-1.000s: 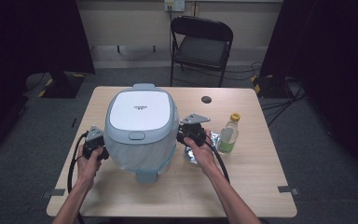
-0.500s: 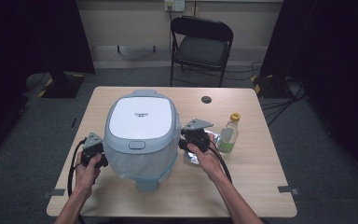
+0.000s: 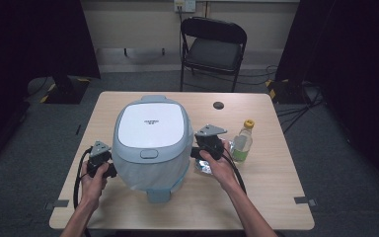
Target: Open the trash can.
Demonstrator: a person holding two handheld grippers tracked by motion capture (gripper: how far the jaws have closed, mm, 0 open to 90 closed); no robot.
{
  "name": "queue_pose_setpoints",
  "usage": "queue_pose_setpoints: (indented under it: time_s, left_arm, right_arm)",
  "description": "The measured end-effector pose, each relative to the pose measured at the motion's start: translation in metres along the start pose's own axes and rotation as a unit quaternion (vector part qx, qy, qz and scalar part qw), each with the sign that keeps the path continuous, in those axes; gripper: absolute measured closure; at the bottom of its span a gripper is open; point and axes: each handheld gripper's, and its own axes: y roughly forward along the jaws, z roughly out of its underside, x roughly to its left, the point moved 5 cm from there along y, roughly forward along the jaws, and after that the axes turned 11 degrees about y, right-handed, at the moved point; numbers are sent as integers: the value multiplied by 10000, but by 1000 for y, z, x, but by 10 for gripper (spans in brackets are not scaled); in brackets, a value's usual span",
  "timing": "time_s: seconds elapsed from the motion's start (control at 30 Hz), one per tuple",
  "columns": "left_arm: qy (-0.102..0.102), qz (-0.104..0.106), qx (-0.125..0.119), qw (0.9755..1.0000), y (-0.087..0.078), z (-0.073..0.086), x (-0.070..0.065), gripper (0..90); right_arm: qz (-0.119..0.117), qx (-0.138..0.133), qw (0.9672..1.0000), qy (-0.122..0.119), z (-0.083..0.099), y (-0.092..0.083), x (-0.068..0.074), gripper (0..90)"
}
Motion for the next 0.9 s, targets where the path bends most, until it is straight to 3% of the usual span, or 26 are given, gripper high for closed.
queue_pose_setpoints:
  time_s: [0.1,0.13,0.27,0.4,0.53,0.67,0.8,0.83,0.9]
  left_arm:
    - [-93,-15,65,9999,2,4,8,247]
    - [-93,-15,65,9999,2,4,8,226]
    - [-144,-246,195,9994,2,11,22,248]
    - [-191,-250,235,9992,-1,16,32,241]
    - [-108,-294,510,9982,3,25,40,237]
    - [99,-490,904,9946,10,36,47,254]
    - [62,-427,1016,9939,14,43,49,243]
    - [106,-448,1112,9927,16,47,49,244]
    - [174,-453,1060,9932,17,48,49,228]
  right_arm:
    - [47,247,9997,49,4,0,-4,321]
    - [47,247,9997,49,4,0,-4,321]
    - [151,387,9991,122,9,-5,-12,321]
    - [35,426,9988,241,11,-13,-17,321]
    - [-51,492,9986,170,15,-20,-18,321]
    - [-385,464,9976,331,14,-24,-20,302]
    - [-505,436,9973,313,11,-30,-17,301]
    - [-528,414,9973,300,10,-32,-17,303]
    - [-572,402,9972,278,6,-36,-16,301]
